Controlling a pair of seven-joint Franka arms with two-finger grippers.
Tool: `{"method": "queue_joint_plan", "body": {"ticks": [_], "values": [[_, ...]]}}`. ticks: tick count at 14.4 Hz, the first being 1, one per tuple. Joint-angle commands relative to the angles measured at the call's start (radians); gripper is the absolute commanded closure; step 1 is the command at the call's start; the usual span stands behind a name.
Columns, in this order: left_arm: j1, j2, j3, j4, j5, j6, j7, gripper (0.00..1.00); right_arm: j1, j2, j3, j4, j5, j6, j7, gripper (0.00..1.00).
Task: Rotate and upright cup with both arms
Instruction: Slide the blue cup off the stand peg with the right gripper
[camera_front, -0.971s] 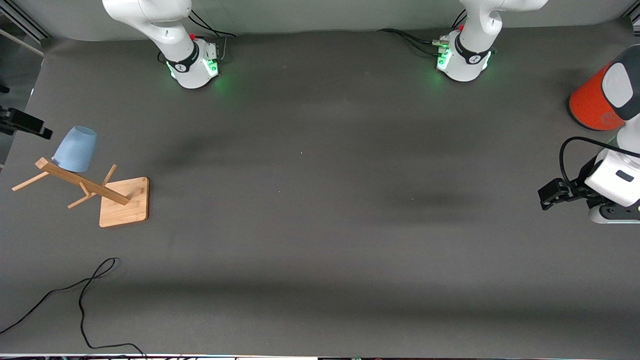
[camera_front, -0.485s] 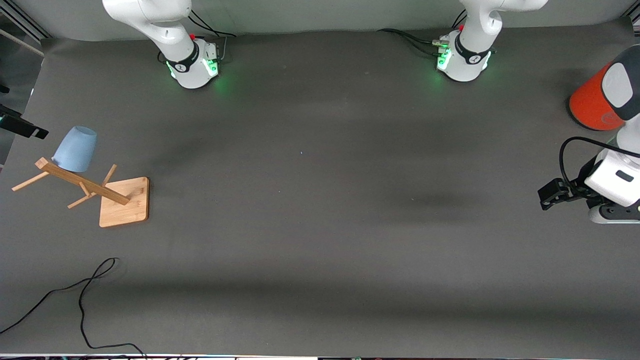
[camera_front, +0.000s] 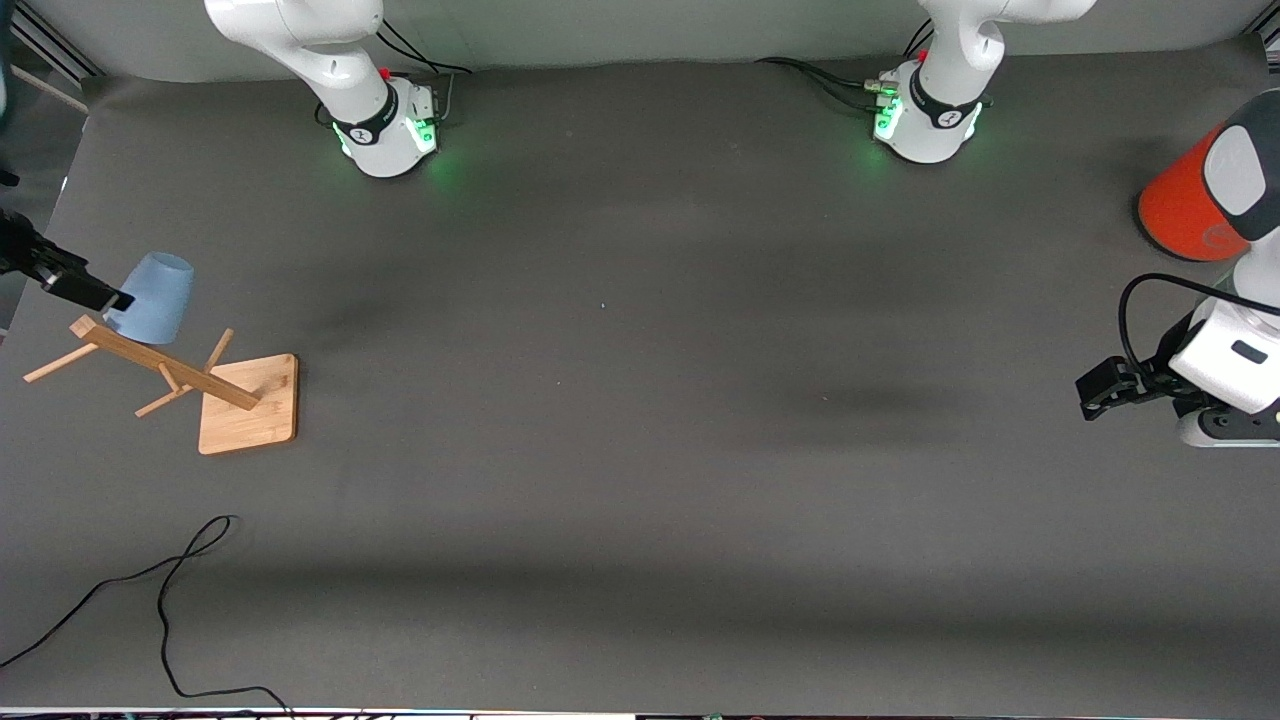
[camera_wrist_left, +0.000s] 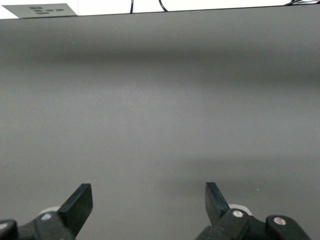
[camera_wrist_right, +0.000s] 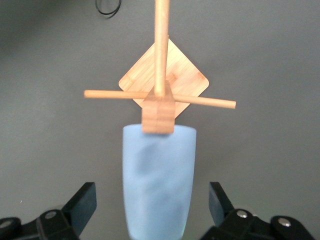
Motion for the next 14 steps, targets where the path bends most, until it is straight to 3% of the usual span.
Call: {"method": "queue_joint_plan", "body": {"ticks": [1,9,10,11,12,14], "values": [[-0.006,0.008,0.003,0.022,0.007,-0.018,-0.015,0.00,0.011,-0.018,-0.010,-0.081,0.001,0.082,0.011,0.00],[-0.006,0.008,0.003,0.022,0.007,-0.018,-0.015,0.00,0.011,-0.016,-0.012,-0.138,0.006,0.124,0.013,0.00],[-0.006,0.008,0.003,0.023,0.005,-0.018,-0.015,0.00,0.011,-0.015,-0.013,-0.138,0.012,0.124,0.011,0.05],[-0.006,0.008,0.003,0.023,0.005,-0.018,-0.015,0.00,0.011,-0.015,-0.013,-0.138,0.021,0.124,0.011,0.37],[-0.006,0.008,0.003,0.023,0.005,-0.018,-0.015,0.00,0.011,-0.015,-0.013,-0.138,0.023,0.124,0.011,0.62],[-0.006,0.008,0.003,0.023,0.005,-0.018,-0.015,0.00,0.011,-0.015,-0.013,-0.138,0.023,0.124,0.011,0.66]]}}
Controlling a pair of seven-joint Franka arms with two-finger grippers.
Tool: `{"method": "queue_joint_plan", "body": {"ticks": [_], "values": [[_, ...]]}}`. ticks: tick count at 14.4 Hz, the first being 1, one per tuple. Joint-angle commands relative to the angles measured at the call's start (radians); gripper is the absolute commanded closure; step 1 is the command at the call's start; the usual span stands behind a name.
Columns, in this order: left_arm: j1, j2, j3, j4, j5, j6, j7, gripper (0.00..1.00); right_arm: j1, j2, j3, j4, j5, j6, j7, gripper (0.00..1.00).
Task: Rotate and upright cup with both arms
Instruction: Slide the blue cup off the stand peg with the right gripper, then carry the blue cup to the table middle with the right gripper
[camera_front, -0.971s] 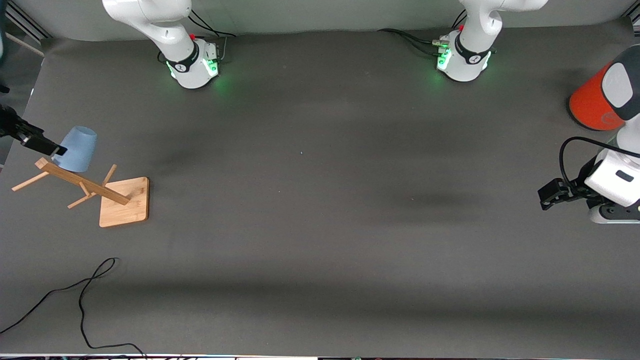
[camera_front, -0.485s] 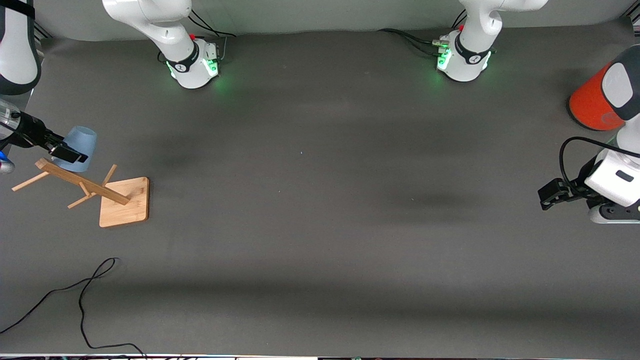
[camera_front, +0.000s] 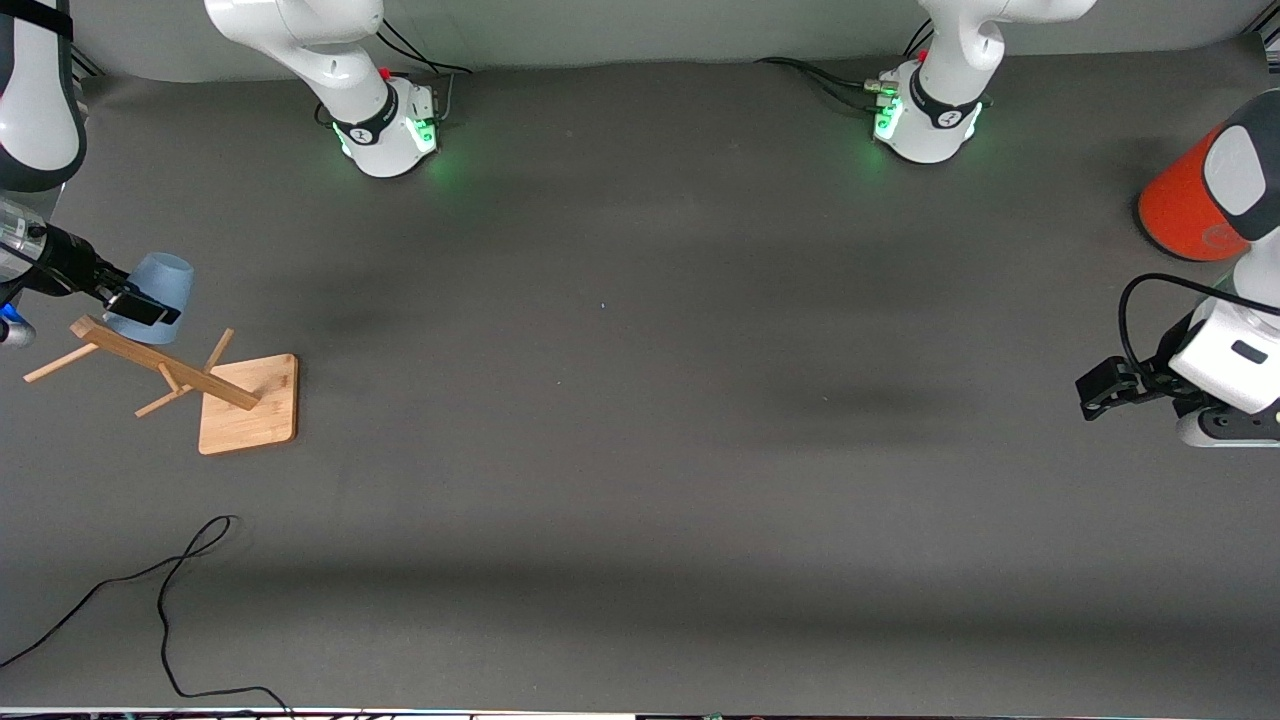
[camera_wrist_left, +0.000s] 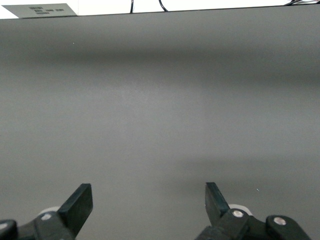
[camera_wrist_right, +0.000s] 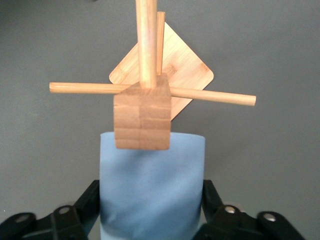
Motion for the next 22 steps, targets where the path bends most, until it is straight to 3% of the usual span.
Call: {"method": "queue_joint_plan", "body": {"ticks": [1,4,8,13,16,18,20,22], "values": [[-0.006,0.008,0.003,0.022,0.005,-0.018,-0.015,0.00,0.011,-0.014,-0.010,-0.014,0.015,0.019,0.011,0.66],[-0.006,0.008,0.003,0.022,0.005,-0.018,-0.015,0.00,0.012,-0.025,-0.008,-0.006,0.015,0.001,0.025,0.66],[-0.006,0.008,0.003,0.023,0.005,-0.018,-0.014,0.00,0.020,-0.111,0.010,-0.005,0.015,-0.091,0.088,0.67],[-0.006,0.008,0.003,0.022,0.005,-0.018,-0.014,0.00,0.119,-0.238,0.027,-0.002,0.015,-0.243,0.292,0.68],[-0.006,0.008,0.003,0.022,0.005,-0.018,-0.014,0.00,0.260,-0.289,0.061,0.008,0.015,-0.294,0.564,0.68],[-0.006,0.008,0.003,0.023,0.005,-0.018,-0.014,0.00,0.410,-0.272,0.085,0.041,0.016,-0.293,0.793,0.68],[-0.006,0.008,0.003,0.022,0.005,-0.018,-0.014,0.00,0.587,-0.200,0.085,0.108,0.024,-0.270,1.023,0.69],[-0.006,0.008,0.003,0.022,0.005,-0.016,-0.014,0.00,0.722,-0.067,0.085,0.234,0.039,-0.245,1.230,0.69]]}}
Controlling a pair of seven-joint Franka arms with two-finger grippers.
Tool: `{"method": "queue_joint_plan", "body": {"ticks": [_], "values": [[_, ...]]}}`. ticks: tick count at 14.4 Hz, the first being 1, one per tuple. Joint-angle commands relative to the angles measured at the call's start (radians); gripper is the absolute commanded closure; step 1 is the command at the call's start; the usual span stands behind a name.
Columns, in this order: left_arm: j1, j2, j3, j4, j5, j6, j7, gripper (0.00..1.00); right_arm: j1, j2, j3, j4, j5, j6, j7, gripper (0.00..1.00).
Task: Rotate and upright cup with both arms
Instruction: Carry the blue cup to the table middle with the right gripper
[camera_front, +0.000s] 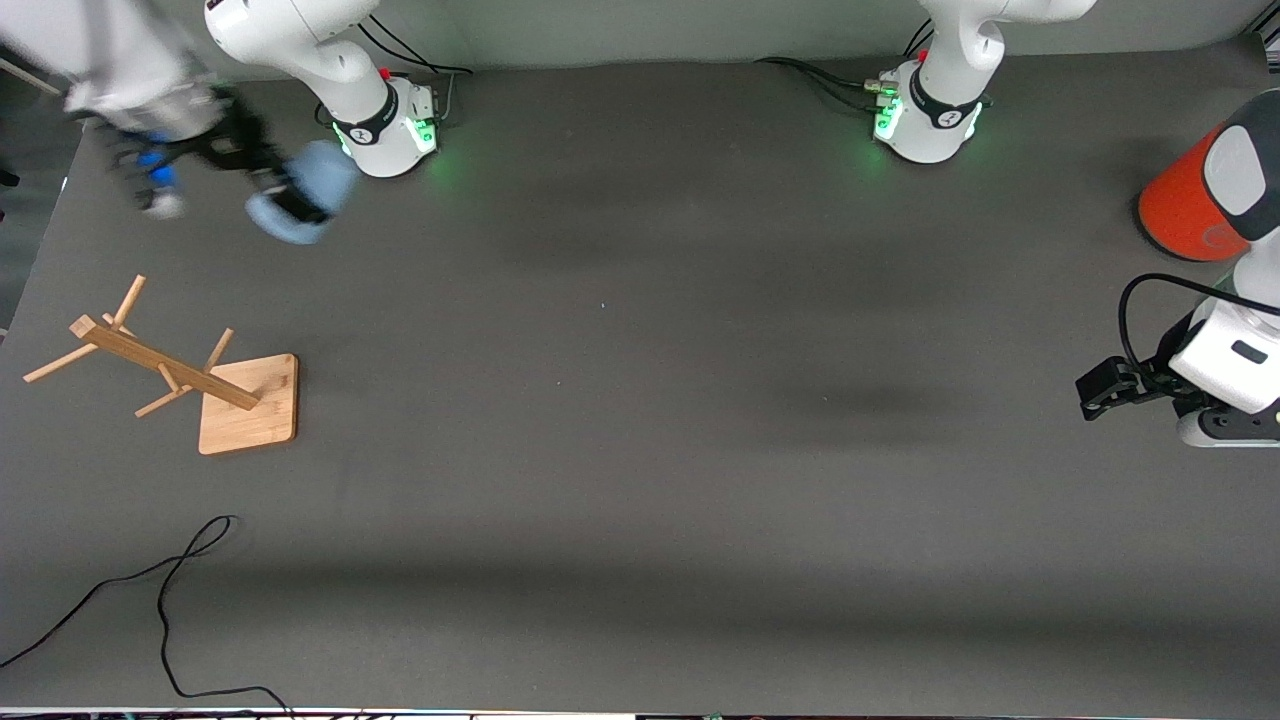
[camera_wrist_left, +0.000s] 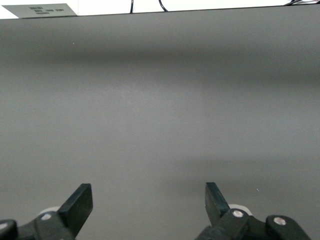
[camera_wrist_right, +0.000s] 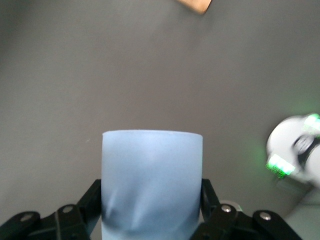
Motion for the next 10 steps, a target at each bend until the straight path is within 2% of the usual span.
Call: {"method": "queue_joint_plan", "body": {"ticks": [1,5,10], "values": [[-0.006,0.008,0.003,0.023,0.005,-0.016,-0.014,0.00,0.157,0.236,-0.012,0.224,0.026,0.012,0.252,0.69],[-0.004,0.008,0.003,0.023,0.005,-0.016,-0.014,0.00,0.310,0.559,-0.012,0.503,0.048,0.089,0.548,0.70],[-0.004,0.008,0.003,0.022,0.005,-0.016,-0.014,0.00,0.374,0.969,-0.001,0.901,0.064,0.101,0.887,0.71]]}}
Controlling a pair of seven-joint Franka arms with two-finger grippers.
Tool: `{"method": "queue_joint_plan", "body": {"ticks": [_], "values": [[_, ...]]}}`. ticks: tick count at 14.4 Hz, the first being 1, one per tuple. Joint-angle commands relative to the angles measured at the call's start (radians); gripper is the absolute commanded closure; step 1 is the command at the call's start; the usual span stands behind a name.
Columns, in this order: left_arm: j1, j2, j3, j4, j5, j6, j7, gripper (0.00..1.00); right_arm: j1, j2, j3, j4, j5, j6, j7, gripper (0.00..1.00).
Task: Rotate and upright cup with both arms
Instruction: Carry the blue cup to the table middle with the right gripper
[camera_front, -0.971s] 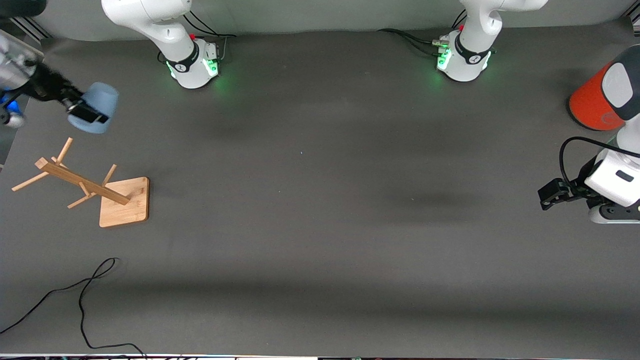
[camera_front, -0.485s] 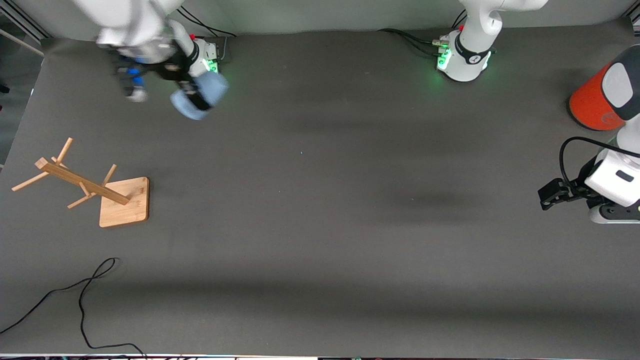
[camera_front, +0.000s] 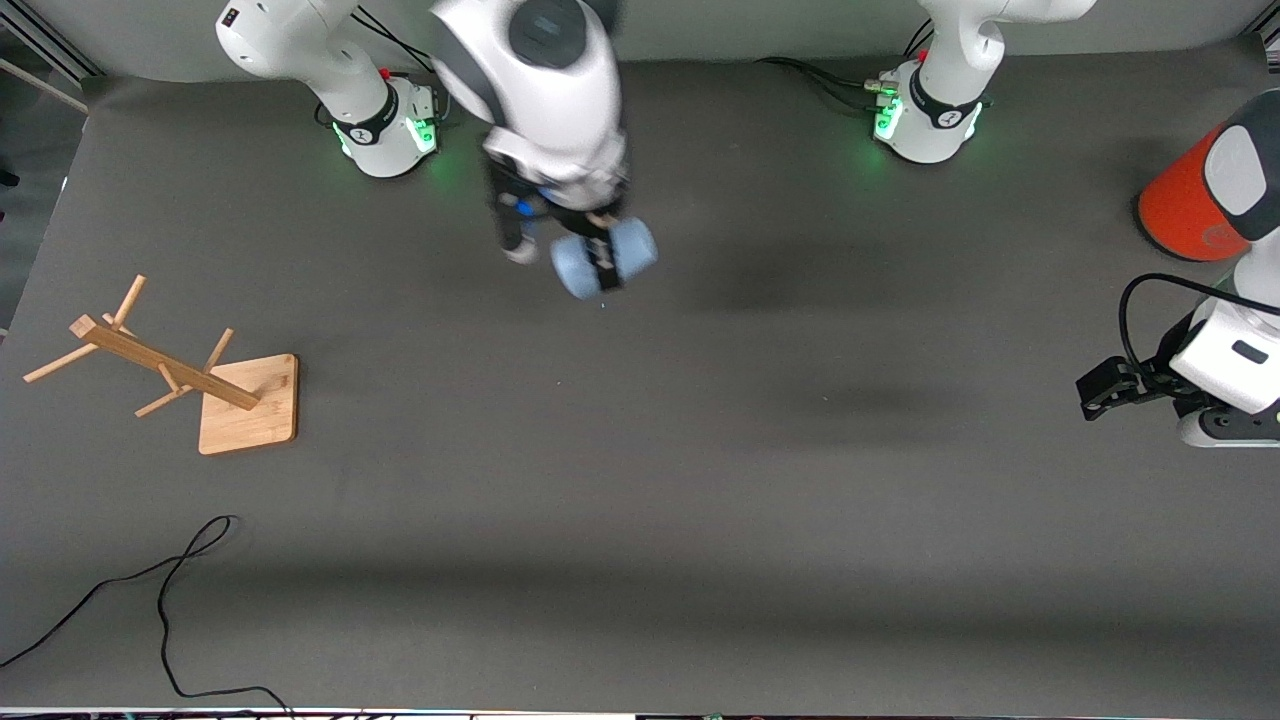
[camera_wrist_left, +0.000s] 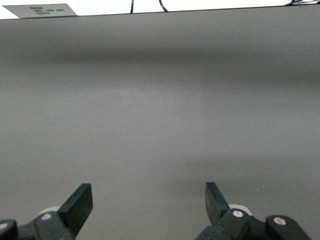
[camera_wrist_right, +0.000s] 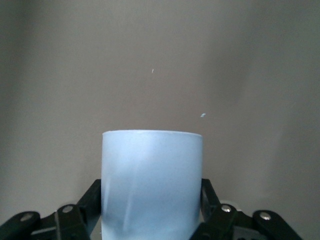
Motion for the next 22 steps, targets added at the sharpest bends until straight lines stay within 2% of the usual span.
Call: {"method": "queue_joint_plan", "body": {"ticks": [1,3,9,16,17,18,19,20,22], "values": [[-0.004,0.008,0.003,0.021,0.006,-0.016,-0.014,0.00,0.021,0.268,0.006,0.318,0.012,-0.027,0.197,0.71],[-0.004,0.008,0.003,0.021,0.006,-0.018,-0.014,0.00,0.039,0.367,0.009,0.375,0.004,0.032,0.303,0.71],[-0.006,0.008,0.003,0.021,0.006,-0.016,-0.010,0.00,0.101,0.543,0.009,0.378,0.000,0.187,0.449,0.71],[-0.006,0.008,0.003,0.021,0.004,-0.016,-0.003,0.00,0.132,0.635,0.010,0.377,0.001,0.240,0.495,0.71],[-0.006,0.008,0.003,0.023,0.004,-0.016,-0.003,0.00,0.132,0.640,0.009,0.377,0.001,0.244,0.495,0.64],[-0.006,0.008,0.003,0.023,0.004,-0.016,-0.003,0.00,0.132,0.646,0.009,0.377,0.001,0.247,0.495,0.41],[-0.006,0.008,0.003,0.023,0.004,-0.016,-0.003,0.00,0.132,0.651,0.009,0.375,0.000,0.255,0.496,0.08],[-0.006,0.008,0.003,0.021,0.004,-0.016,-0.003,0.00,0.132,0.654,0.007,0.375,0.000,0.264,0.496,0.00],[-0.007,0.008,0.003,0.023,0.004,-0.016,-0.003,0.00,0.132,0.658,0.007,0.375,-0.002,0.266,0.496,0.00]]}}
